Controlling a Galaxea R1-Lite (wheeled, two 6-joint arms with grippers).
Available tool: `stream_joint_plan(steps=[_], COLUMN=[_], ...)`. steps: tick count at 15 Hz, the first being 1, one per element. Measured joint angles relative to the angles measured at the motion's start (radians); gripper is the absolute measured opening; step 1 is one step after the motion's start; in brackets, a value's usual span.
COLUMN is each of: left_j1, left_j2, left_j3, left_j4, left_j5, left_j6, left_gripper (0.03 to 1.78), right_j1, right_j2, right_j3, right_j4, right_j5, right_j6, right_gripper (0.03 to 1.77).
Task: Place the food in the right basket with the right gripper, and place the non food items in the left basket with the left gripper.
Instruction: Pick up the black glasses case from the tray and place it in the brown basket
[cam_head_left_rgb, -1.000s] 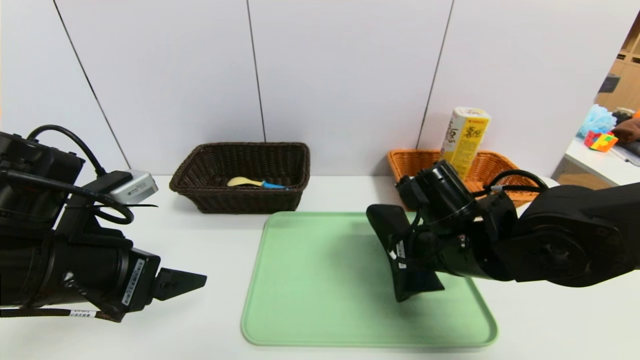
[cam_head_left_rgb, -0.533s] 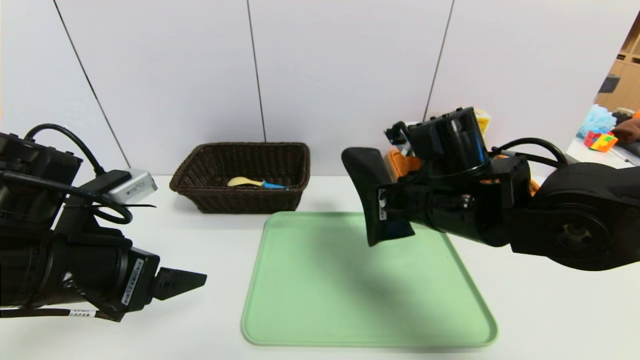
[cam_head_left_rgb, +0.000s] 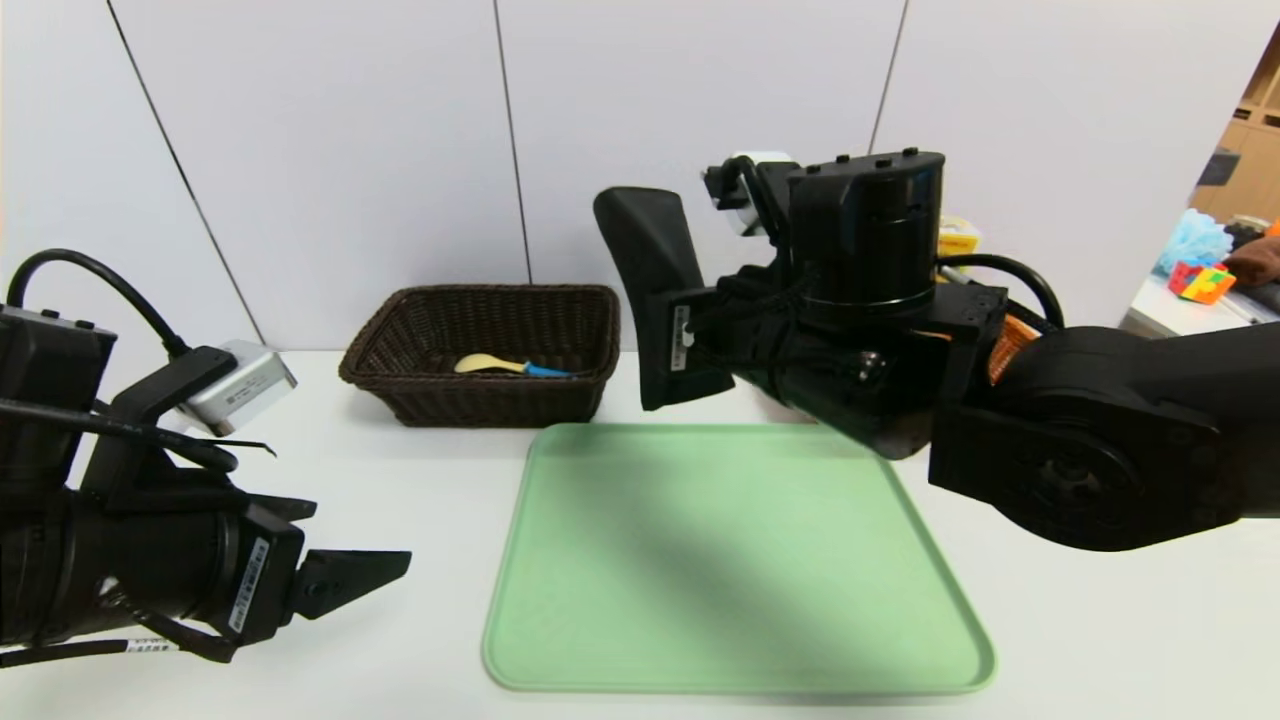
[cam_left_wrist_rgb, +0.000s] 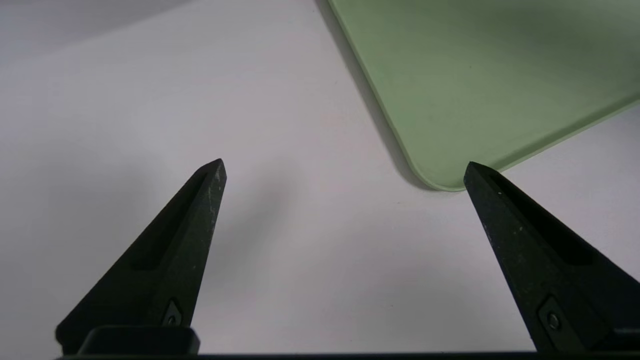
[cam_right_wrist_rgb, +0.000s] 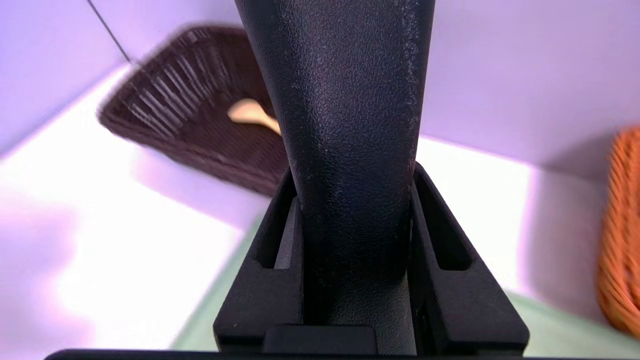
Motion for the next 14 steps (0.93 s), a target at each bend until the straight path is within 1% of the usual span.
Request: stream_joint_plan(steps=[2,4,8,14], left_j1=[0.0,-0.002,-0.011,-0.013], left_j2=[-0.013,-0.022,-0.028,-0.029], left_j3=[0.015,0.018,0.019,0.015], left_j4=[-0.009,-0.009,-0.02,-0.024], left_j5=[0.0,-0.001,-0.001,0.001], left_j6=[0.0,0.0,0.0,0.02], left_gripper=[1.69,1.69,1.69,1.69], right_j1=[0.011,0.014,0.014,0.013], right_j2=[0.034,0.07,0.153,0.316], right_j3=[-0.024,-0.06,-0.164,-0.397], right_j4=[-0.066,-0.107,-0.117,-0.119], right_j5=[0.001,0.008,0.019,0.02], right_j6=[-0.016,-0.033,-0.043,-0.092], right_gripper=[0.56,0.56,0.55,0.54])
